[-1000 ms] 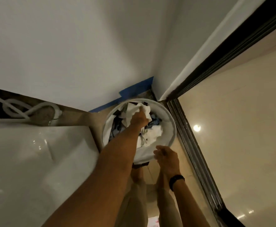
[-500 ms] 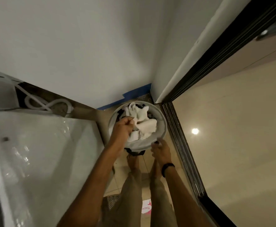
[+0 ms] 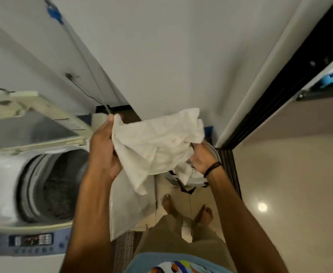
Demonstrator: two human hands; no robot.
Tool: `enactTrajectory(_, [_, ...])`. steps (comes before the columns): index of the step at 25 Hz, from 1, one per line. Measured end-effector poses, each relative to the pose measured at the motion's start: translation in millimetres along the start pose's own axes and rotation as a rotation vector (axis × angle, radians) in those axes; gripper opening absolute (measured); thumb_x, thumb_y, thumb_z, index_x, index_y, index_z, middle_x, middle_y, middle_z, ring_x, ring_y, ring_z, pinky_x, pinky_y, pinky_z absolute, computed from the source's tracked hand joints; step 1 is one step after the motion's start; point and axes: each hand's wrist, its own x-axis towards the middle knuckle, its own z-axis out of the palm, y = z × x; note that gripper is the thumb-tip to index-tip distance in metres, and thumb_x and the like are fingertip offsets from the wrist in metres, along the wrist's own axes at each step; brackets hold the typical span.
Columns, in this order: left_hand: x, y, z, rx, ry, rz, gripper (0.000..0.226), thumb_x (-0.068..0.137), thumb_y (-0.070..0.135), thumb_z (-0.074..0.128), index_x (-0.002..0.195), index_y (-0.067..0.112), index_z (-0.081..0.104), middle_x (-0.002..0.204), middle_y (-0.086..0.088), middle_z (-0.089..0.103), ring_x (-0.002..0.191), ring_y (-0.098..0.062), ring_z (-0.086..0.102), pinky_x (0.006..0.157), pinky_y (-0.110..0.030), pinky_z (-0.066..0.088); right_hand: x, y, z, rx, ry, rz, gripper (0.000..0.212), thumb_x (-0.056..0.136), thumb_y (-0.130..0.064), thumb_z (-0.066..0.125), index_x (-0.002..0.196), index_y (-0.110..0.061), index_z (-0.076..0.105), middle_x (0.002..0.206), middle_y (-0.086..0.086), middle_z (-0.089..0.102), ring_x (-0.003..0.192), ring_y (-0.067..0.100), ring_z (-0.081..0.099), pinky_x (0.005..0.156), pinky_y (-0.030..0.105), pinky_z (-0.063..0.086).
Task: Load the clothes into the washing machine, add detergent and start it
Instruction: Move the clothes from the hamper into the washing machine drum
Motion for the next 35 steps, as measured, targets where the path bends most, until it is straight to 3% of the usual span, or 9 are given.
enactTrajectory(2, [1.9,8.0,-31.9,0.242,0.327,0.177,0.024,0.102,0.033,0.046,0.09,0.016,0.058,0.088,0.0,0.062,0.085,-0.017,0.061,0.08,-0.03,0.048,-19.5,-19.9,16.1,0.162,-0.152,-0.032,0.041,0.096,-0.021,0.054,0.131,0.0,0.055,0.134,0.022,0.058,0.115,0.031,0.058,0.1,0.043,0.048])
enactTrajectory(6, [-6.5,4.5,-122.2,0.242,0.484,0.235,0.028,0.099,0.041,0.044,0.083,0.024,0.058,0.088,0.0,0.065,0.092,-0.022,0.062,0.087,-0.039,0.05,-38.7,-36.2,61.8,0.151,-0.182,-0.066,0.071,0.079,-0.025,0.08,0.137,0.004,0.05,0.114,0.023,0.068,0.105,0.034,0.062,0.108,0.043,0.042])
enactTrajectory(10, [-27.3,24.5,-203.9,0.227,0.604,0.23,0.016,0.1,0.041,0.047,0.101,0.028,0.055,0.098,0.007,0.06,0.101,-0.02,0.056,0.084,-0.032,0.043,-86.4,-41.7,159.6,0.078,-0.419,-0.151,0.037,0.097,-0.02,0.056,0.13,-0.005,0.059,0.126,0.017,0.066,0.117,0.033,0.063,0.101,0.048,0.049])
enactTrajectory(13, [-38.6,33.2,-257.4,0.477,0.428,0.277,0.044,0.095,0.05,0.053,0.134,0.034,0.04,0.13,0.009,0.053,0.118,-0.014,0.051,0.094,-0.034,0.041,-104.4,-33.4,243.8,-0.113,-0.517,-0.273,0.026,0.096,-0.013,0.056,0.121,-0.008,0.064,0.114,0.01,0.072,0.105,0.025,0.069,0.089,0.038,0.055])
enactTrajectory(17, [-24.8,42.2,-311.7,0.43,-0.009,0.325,0.052,0.088,0.048,0.066,0.137,0.036,0.051,0.138,0.01,0.057,0.126,-0.008,0.054,0.105,-0.037,0.044,-110.5,-7.5,348.4,-0.402,-0.678,-0.265,0.024,0.096,-0.009,0.057,0.119,-0.008,0.064,0.107,0.007,0.071,0.096,0.019,0.069,0.087,0.033,0.057])
enactTrajectory(23, [-16.4,61.0,-398.2,0.001,0.467,0.414,0.02,0.084,0.006,0.073,0.101,0.017,0.074,0.092,0.007,0.077,0.085,-0.008,0.07,0.084,-0.03,0.057,-62.1,11.1,414.5,-1.131,-0.357,-0.978,0.022,0.096,-0.02,0.058,0.092,-0.006,0.074,0.084,0.005,0.068,0.077,0.02,0.059,0.069,0.033,0.046])
enactTrajectory(31, [8.5,45.2,-468.8,0.121,0.612,0.343,0.01,0.094,0.028,0.064,0.094,0.023,0.073,0.089,0.006,0.071,0.078,-0.003,0.061,0.074,-0.022,0.053,-32.6,47.9,462.1,-1.23,-0.341,-0.97,0.023,0.091,-0.022,0.06,0.081,-0.008,0.076,0.074,0.007,0.069,0.069,0.016,0.056,0.063,0.022,0.033])
enactTrajectory(33, [21.6,27.3,-482.4,0.219,0.6,0.264,0.011,0.091,0.033,0.065,0.083,0.026,0.067,0.079,0.009,0.062,0.073,-0.007,0.055,0.072,-0.03,0.048,-20.1,58.7,465.8,-1.303,-0.356,-0.908,0.023,0.092,-0.022,0.059,0.092,-0.007,0.076,0.091,0.013,0.074,0.079,0.022,0.061,0.069,0.023,0.038])
enactTrajectory(35, [32.5,3.1,-491.7,0.402,0.55,0.083,0.021,0.089,0.038,0.067,0.107,0.025,0.068,0.097,0.007,0.066,0.089,-0.011,0.062,0.087,-0.035,0.051,-9.3,71.3,459.6,-1.446,-0.407,-0.774,0.029,0.094,-0.022,0.06,0.119,-0.011,0.069,0.122,0.01,0.069,0.109,0.025,0.063,0.094,0.027,0.045])
